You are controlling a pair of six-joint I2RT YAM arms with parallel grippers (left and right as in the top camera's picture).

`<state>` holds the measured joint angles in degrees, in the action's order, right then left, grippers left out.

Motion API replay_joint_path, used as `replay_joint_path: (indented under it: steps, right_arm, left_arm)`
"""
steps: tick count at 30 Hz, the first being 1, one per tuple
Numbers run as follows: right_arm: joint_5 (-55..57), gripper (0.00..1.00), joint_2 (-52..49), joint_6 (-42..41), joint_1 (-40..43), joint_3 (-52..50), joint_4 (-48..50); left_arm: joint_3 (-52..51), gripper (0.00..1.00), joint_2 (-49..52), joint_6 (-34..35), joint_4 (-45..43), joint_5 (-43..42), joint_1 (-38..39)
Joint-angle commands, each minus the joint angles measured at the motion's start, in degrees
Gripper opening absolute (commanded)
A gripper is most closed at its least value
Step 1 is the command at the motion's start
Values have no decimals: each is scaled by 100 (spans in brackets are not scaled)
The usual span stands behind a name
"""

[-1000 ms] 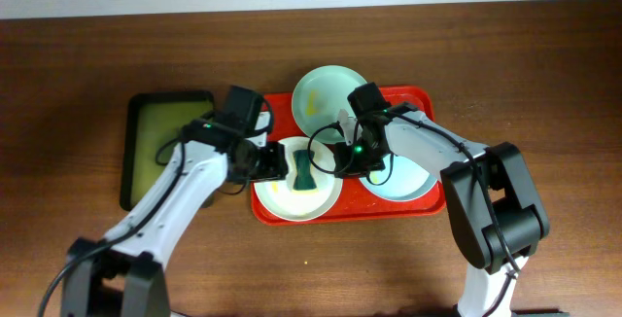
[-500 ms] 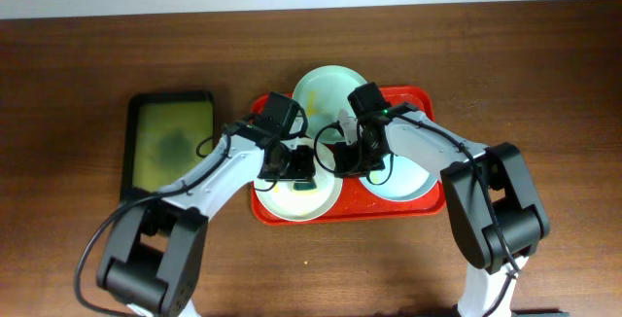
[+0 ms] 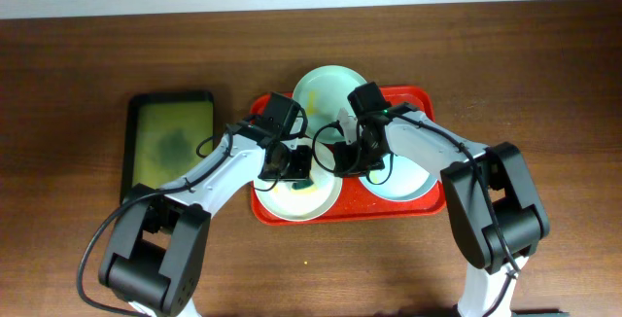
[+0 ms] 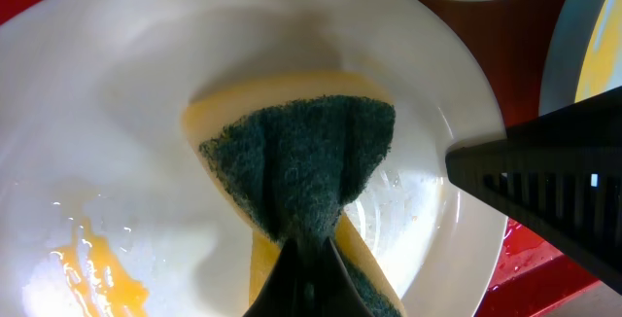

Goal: Clean dirty plates on tray and stack at the side
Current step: 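Hold the white plate with right gripper and scrub it with left sponge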

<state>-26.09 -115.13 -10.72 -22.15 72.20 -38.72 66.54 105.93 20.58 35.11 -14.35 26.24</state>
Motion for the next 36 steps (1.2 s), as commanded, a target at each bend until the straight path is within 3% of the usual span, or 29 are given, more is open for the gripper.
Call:
replay_joint_path:
  steps: [1,3,5,6,9,11,13,26,36]
  right_arm:
    - [83,4,-66,63,4,-74,2]
    - [83,4,-66,63,7,-74,2]
    - [83,4,-66,63,4,-74,2]
    - [83,4,-66,63,7,-74,2]
    - [83,4,-66,63,4,-74,2]
    - [83,4,-66,63,4,-74,2]
    - [98,4,-66,63,4,-74,2]
    - [122,4,-66,63,4,-74,2]
    - [122,4,-66,63,7,-74,2]
  left_arm:
    - [13,0,70,-26,-2,63,28]
    - [13,1,162,-28,-7,66,101]
    - [13,24,256,-28,-22,66,151]
    - [13,25,275,-28,-22,63,151]
    - [13,23,284,-31,-42,66,136]
    - [13,15,284,-28,-61,192,136]
    - [15,0,284,-28,-28,442,149]
    - [15,0,282,122,1023,2350,-398]
    - [553,0,168,125,1178,2295,-466]
